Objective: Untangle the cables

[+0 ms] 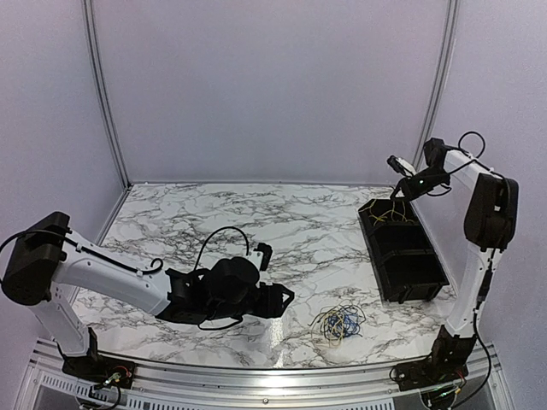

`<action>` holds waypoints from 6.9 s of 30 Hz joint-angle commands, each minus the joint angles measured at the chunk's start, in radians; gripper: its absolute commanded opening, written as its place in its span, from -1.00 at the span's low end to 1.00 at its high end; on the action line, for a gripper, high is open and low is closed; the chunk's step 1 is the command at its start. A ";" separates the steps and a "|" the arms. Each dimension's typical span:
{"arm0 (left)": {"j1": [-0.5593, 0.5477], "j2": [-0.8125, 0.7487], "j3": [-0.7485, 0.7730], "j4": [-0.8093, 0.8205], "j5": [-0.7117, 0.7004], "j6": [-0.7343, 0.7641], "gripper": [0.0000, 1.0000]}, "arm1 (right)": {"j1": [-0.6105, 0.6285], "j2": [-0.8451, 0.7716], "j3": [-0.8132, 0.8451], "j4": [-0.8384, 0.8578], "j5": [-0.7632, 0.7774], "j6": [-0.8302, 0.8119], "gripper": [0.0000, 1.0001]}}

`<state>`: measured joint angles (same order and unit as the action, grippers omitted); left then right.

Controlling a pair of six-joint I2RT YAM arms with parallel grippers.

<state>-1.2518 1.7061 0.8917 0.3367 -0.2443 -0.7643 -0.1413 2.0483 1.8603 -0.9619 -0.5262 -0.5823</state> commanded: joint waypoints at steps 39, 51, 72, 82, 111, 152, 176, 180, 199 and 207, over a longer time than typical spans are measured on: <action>-0.029 0.088 0.165 -0.169 -0.016 0.051 0.33 | 0.002 -0.057 -0.141 0.215 0.506 0.045 -1.00; -0.031 0.035 0.119 -0.170 -0.052 0.026 0.33 | 0.071 0.043 -0.130 0.194 0.435 0.036 -1.00; -0.023 0.065 0.241 -0.221 -0.028 0.192 0.35 | 0.011 -0.184 -0.076 -0.012 0.387 -0.030 -0.38; -0.008 0.074 0.224 -0.205 0.040 0.204 0.34 | 0.120 -0.583 -0.362 -0.122 -0.026 -0.286 -0.37; 0.002 -0.008 0.064 -0.208 -0.011 0.027 0.38 | 0.622 -0.653 -0.962 0.108 -0.070 -0.367 0.12; 0.002 0.527 0.512 0.118 0.175 0.240 -0.40 | 0.649 -0.796 -0.435 -0.156 -0.295 0.016 -1.00; 0.006 0.568 0.432 0.160 0.312 0.142 -0.62 | 0.597 -0.631 0.535 0.329 0.027 0.285 -1.00; 0.009 0.563 0.416 0.159 0.323 0.140 -0.69 | 0.590 -0.592 0.625 0.425 0.045 0.298 -1.00; 0.002 -0.023 0.075 0.144 -0.002 0.243 0.06 | 0.592 -0.860 -0.150 0.494 -0.071 0.360 -1.00; -0.031 0.017 0.206 0.146 -0.127 0.365 0.21 | 0.604 -0.817 -0.135 0.544 -0.059 0.430 -1.00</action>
<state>-1.2678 1.6737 1.0111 0.4877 -0.2867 -0.4801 0.4561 1.2201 1.6756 -0.4877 -0.5819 -0.2073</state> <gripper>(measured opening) 0.576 0.017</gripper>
